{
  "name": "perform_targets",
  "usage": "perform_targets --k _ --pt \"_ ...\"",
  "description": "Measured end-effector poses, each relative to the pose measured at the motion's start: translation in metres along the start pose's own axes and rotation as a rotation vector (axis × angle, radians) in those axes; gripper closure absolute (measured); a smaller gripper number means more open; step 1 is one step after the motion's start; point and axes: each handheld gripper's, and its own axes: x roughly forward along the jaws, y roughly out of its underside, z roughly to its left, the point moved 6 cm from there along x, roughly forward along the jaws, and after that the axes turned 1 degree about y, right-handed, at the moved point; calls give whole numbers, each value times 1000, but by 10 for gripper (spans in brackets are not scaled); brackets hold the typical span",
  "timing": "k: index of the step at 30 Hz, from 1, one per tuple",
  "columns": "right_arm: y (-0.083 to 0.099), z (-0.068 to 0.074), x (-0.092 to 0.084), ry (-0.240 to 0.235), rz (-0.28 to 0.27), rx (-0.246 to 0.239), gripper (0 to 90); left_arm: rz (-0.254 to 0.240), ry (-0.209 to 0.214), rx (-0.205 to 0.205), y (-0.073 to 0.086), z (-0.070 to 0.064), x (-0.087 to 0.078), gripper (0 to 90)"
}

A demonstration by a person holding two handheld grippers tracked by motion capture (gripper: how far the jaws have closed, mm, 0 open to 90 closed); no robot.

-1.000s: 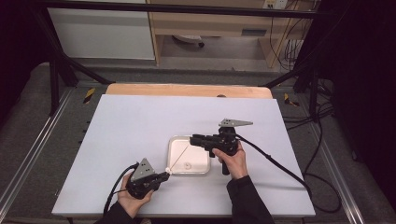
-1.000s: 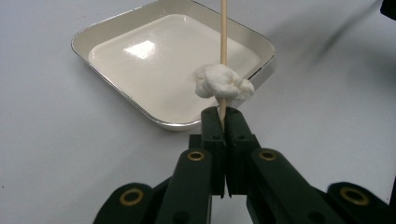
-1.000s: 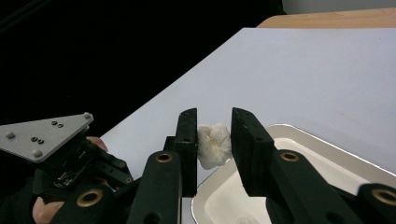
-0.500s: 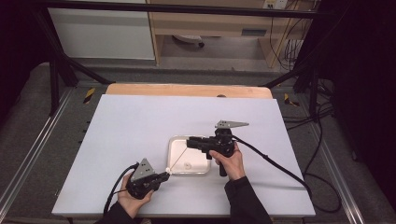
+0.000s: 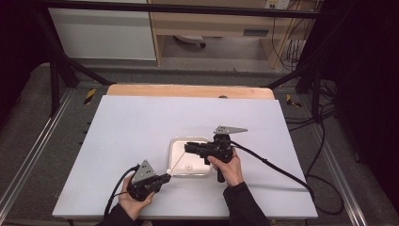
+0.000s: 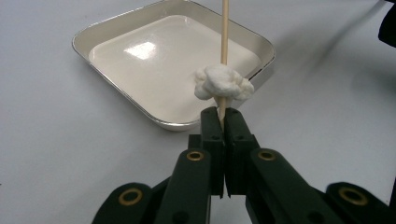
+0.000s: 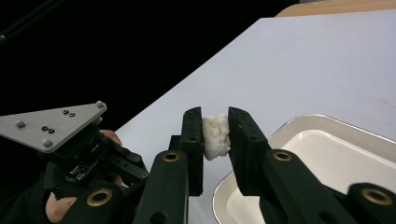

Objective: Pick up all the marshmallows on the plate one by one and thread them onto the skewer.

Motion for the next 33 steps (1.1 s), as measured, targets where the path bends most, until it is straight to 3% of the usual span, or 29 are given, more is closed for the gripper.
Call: perform_targets --k 19,33 --pt "14 9 7 -11 -28 -22 797 24 -2 14 3 -1 3 886" --pt "19 13 9 -21 -44 -28 805 15 -5 22 3 -3 2 887"
